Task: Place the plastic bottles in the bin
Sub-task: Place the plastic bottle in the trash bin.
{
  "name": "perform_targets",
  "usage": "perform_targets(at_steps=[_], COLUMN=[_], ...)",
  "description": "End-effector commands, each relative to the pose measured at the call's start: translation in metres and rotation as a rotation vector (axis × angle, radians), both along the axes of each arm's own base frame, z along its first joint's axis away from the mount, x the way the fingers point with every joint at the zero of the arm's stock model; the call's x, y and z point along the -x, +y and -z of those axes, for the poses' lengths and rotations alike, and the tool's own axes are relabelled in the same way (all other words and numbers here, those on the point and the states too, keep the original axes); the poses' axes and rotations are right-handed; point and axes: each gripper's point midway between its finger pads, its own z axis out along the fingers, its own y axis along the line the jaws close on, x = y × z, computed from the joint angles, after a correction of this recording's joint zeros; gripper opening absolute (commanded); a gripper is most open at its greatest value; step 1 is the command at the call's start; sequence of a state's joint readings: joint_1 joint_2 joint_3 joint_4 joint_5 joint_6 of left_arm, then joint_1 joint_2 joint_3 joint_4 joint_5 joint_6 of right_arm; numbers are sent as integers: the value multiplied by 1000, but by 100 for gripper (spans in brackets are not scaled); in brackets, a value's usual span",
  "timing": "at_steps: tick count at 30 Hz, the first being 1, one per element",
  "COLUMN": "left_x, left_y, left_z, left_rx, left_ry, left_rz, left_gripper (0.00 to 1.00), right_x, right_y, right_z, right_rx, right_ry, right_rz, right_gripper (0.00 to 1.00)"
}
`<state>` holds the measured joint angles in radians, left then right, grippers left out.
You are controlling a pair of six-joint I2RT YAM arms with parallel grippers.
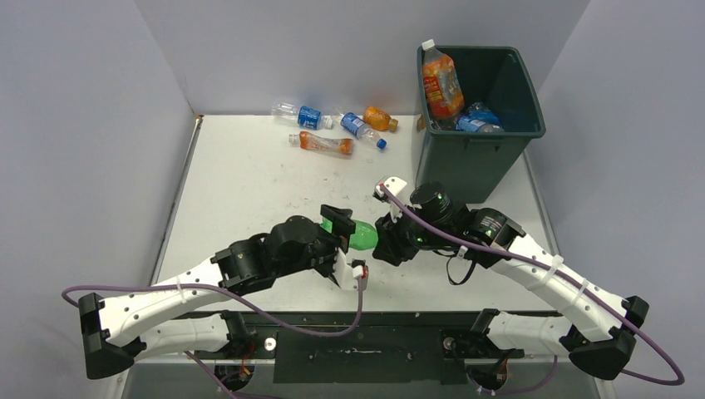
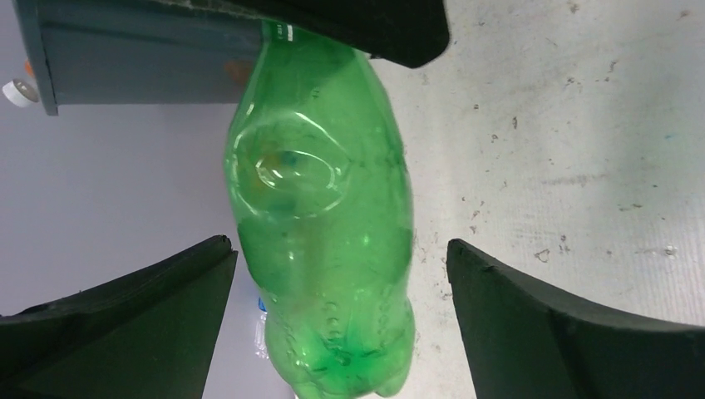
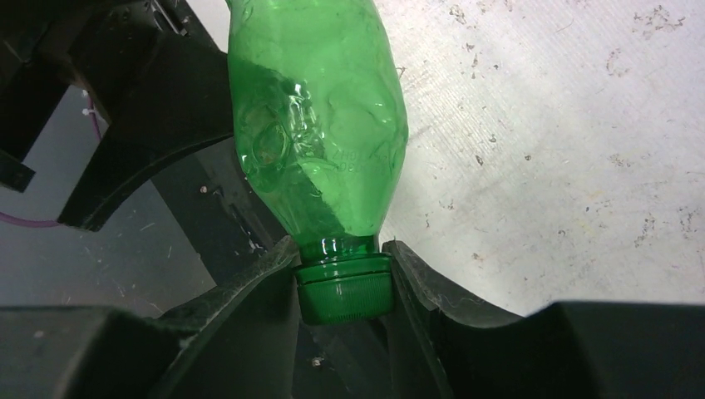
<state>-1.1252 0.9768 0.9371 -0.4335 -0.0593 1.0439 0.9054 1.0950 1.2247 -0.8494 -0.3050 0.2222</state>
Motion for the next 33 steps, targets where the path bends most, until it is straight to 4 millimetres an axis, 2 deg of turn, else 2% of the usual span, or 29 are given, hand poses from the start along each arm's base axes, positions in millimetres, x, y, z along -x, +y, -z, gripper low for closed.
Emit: perform_targets(at_steps=[1,6,9,11,13,16,17,18,20,22,24,27,30,33], left_x=[-13,-15,-16,-15,-13,-12,-13,-14,-18,-18,-16,-8,3,14], left_y=[-12,-19,-23,-25,-27,-30,-30,-31,-31,-30,-28,-20,-14,-16], left_z=[-22,-22,-33,-39,-39,-36,-36,-39,-49,-58,-72,-96,-109,-110], left_rx=[95,142,210,252,281,324,352,401,513,591,670,820,944,1016], left_ry=[-61,-34,-39,-37,-28,0,16,50,107,157,212,357,478,609], left_rz=[-48,-67,-82,-73,-67,-77,-92,-118,-183,-221,-247,-292,-287,-242], left_gripper=[100,80,56,43,37,32,29,22,20,19,17,14,11,10], right_x=[1,3,-3,-4,-3,-6,-8,-11,-13,-13,-9,-7,-19,-38], right_y=[9,12,10,10,13,16,16,14,10,0,-20,-44,-56,-50], right_z=[-25,-30,-41,-52,-62,-79,-88,-97,-122,-149,-183,-220,-226,-211], right_rx=[-70,-90,-115,-153,-203,-274,-310,-350,-465,-612,-787,-1038,-1113,-1026], right_ry=[-48,-54,-87,-107,-121,-148,-165,-186,-244,-298,-373,-479,-533,-554], right_rz=[-31,-36,12,23,22,43,66,91,133,190,249,320,409,468], right_gripper=[5,5,7,32,70,94,99,96,90,90,90,90,90,90])
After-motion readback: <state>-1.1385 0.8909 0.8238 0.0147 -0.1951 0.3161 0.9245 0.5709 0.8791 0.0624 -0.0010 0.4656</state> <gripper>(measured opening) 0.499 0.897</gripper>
